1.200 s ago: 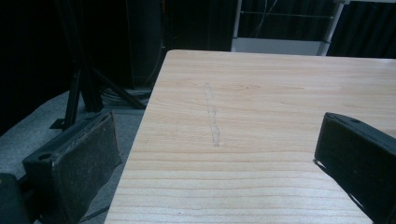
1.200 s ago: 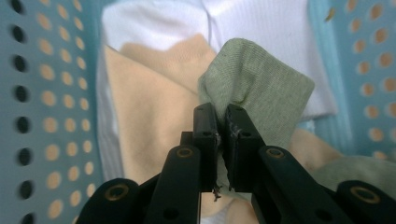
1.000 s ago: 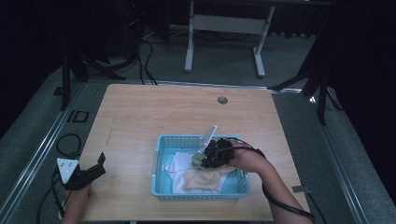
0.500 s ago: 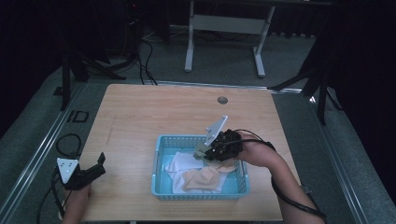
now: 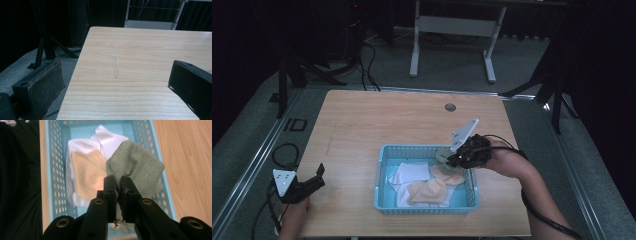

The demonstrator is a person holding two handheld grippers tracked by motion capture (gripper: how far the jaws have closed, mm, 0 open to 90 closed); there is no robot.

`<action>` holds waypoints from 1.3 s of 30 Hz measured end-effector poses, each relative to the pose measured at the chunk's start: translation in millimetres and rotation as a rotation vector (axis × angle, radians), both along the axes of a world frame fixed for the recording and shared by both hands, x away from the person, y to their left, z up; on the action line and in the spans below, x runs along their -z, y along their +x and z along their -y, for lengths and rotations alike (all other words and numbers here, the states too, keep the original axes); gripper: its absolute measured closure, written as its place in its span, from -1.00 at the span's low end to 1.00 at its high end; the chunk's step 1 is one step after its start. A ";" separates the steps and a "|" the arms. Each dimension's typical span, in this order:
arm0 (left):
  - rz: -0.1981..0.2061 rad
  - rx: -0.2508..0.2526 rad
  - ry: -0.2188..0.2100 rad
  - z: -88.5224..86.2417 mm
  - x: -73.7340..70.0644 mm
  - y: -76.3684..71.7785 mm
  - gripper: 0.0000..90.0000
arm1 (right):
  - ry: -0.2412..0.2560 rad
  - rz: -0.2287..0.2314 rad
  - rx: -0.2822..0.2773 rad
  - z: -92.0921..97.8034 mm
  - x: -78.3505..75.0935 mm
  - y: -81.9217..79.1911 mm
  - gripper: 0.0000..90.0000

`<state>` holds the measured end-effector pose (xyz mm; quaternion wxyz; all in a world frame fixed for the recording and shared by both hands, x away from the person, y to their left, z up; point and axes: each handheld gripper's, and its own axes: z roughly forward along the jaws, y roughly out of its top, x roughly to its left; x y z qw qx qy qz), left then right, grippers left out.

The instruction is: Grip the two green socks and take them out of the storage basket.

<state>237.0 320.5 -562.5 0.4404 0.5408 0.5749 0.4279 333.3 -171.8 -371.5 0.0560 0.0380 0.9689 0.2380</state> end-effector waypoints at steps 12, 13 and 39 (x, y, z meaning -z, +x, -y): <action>-0.002 -0.001 0.001 0.4 0.0 0.3 -0.99 | -0.007 0.011 0.114 64.5 -4.2 -3.9 0.87; -0.002 -0.001 0.002 0.4 0.0 0.2 -0.99 | -0.008 0.011 0.127 71.6 -4.0 -4.4 0.87; 0.000 -0.004 0.005 1.1 0.0 0.3 -0.99 | 0.000 -0.113 0.272 142.8 91.9 -8.6 0.86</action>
